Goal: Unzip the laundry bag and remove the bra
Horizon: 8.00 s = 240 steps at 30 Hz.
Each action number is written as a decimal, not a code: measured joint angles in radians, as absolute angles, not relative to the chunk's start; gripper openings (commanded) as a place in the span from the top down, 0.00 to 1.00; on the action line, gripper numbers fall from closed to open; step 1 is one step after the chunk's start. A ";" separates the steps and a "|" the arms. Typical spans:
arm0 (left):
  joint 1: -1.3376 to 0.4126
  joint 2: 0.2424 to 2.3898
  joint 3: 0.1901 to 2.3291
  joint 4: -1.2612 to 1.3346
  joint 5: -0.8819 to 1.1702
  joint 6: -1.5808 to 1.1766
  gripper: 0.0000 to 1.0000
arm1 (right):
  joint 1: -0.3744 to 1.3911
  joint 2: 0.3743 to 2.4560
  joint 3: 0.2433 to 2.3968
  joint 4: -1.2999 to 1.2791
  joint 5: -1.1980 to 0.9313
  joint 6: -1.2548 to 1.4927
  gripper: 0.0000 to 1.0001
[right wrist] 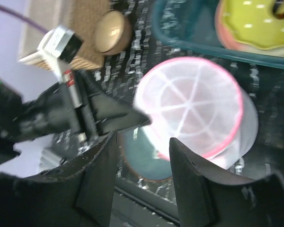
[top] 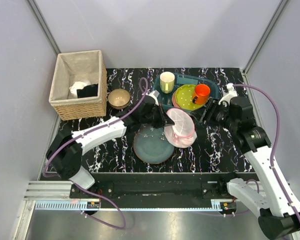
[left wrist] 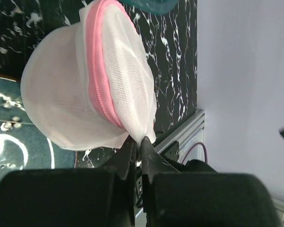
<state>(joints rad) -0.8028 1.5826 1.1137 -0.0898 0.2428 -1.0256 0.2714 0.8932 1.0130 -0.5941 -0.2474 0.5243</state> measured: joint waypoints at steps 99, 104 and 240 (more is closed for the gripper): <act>-0.912 1.764 1.431 -0.479 -0.030 -1.108 1.00 | 0.680 0.854 0.633 -0.350 0.126 0.829 0.56; -0.912 1.770 1.438 -0.482 -0.027 -1.114 1.00 | 0.680 0.863 0.582 -0.257 0.092 0.868 0.59; -0.904 1.939 1.761 -0.882 -0.055 -1.337 1.00 | 0.681 0.841 0.366 0.081 0.166 0.841 0.52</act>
<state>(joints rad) -0.9043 1.9388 1.7607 -0.8818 -0.0551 -1.3369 0.6807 0.8413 0.3656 0.0807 0.1661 0.8410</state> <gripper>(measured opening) 0.023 0.499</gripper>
